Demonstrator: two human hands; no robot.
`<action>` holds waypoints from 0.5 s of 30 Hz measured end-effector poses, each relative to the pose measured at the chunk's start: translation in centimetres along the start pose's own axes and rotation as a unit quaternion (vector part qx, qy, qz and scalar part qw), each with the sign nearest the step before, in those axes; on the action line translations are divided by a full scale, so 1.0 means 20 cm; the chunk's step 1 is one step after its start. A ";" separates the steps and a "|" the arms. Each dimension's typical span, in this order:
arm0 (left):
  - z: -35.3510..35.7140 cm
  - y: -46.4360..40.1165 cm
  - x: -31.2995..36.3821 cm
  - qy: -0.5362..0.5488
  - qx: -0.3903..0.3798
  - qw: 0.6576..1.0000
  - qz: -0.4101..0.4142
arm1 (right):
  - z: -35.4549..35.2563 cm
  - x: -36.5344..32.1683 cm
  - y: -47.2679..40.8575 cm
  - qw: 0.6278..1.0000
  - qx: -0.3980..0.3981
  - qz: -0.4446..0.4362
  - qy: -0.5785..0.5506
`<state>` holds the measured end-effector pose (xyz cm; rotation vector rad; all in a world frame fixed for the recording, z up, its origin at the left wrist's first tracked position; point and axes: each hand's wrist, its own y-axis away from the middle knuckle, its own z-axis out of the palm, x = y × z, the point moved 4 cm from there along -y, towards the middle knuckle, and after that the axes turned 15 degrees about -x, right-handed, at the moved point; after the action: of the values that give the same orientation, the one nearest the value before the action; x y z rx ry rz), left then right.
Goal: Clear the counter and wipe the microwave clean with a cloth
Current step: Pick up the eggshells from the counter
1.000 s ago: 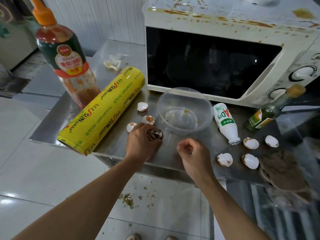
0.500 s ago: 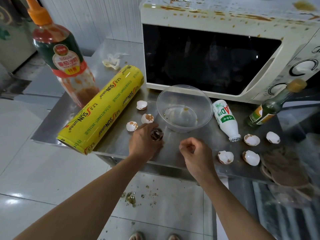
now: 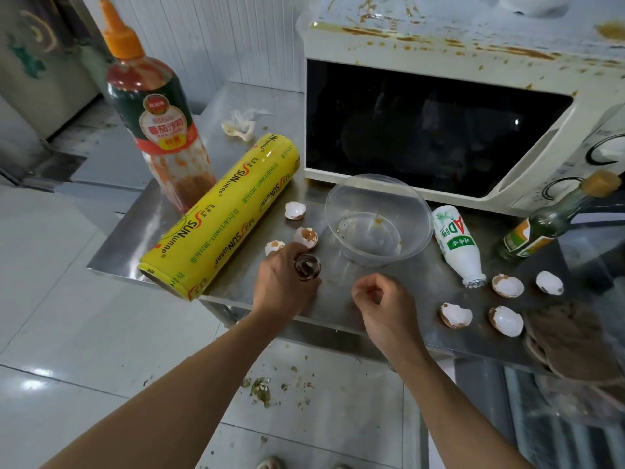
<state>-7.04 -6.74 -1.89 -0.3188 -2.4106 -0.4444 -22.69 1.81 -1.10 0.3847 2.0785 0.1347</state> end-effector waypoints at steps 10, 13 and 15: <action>-0.25 0.03 -0.10 0.005 0.021 1.000 -0.001 | 0.06 -0.18 0.04 1.000 0.022 0.000 -0.008; -0.26 -0.01 -0.09 0.016 0.017 1.000 -0.004 | 0.06 -0.21 0.05 0.999 0.034 -0.016 0.028; -0.25 -0.05 -0.09 0.012 0.008 1.000 -0.008 | 0.06 -0.22 0.04 0.998 0.035 -0.023 0.039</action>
<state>-3.18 -9.76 0.47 -0.2871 -2.3936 -0.4335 -19.40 1.05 2.10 0.3786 2.1720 0.0488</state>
